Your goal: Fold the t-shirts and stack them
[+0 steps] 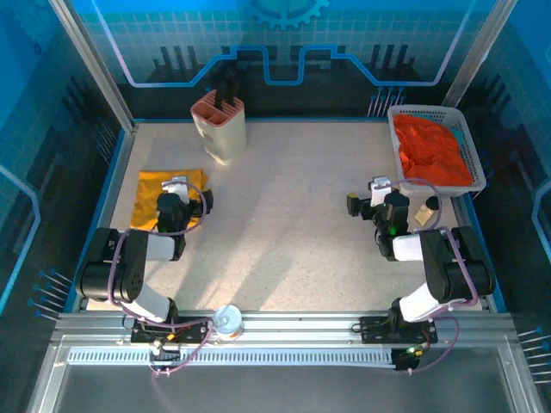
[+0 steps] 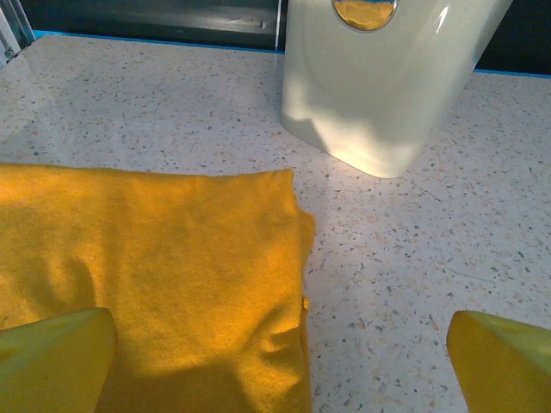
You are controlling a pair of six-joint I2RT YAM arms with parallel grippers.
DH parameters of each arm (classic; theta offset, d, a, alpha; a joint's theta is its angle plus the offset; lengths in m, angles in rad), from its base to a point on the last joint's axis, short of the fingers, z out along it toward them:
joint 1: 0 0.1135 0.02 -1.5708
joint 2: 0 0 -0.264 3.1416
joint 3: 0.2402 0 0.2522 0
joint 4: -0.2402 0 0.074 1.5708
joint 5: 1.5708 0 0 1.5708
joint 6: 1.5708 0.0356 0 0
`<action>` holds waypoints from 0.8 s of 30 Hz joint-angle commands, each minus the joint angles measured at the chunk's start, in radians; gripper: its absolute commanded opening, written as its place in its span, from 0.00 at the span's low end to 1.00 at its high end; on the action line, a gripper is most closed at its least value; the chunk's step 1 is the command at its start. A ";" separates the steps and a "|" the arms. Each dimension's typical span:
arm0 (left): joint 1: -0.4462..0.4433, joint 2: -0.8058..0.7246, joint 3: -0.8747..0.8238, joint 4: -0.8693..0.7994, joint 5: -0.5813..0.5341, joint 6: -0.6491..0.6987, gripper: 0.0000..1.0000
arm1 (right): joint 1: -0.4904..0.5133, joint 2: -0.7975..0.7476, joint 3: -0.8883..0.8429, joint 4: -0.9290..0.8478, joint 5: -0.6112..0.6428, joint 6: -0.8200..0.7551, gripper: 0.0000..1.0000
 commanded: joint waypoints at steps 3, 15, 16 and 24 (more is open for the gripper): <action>-0.006 0.004 0.002 0.024 0.009 0.008 0.99 | -0.008 -0.001 0.019 0.014 -0.012 -0.009 1.00; -0.006 0.003 0.001 0.025 0.011 0.006 0.99 | -0.010 -0.001 0.018 0.014 -0.016 -0.008 1.00; -0.006 0.004 0.001 0.025 0.011 0.008 0.99 | -0.010 0.000 0.019 0.014 -0.016 -0.008 1.00; -0.006 0.003 0.017 -0.006 0.078 0.032 0.99 | -0.010 -0.001 0.018 0.015 -0.016 -0.008 1.00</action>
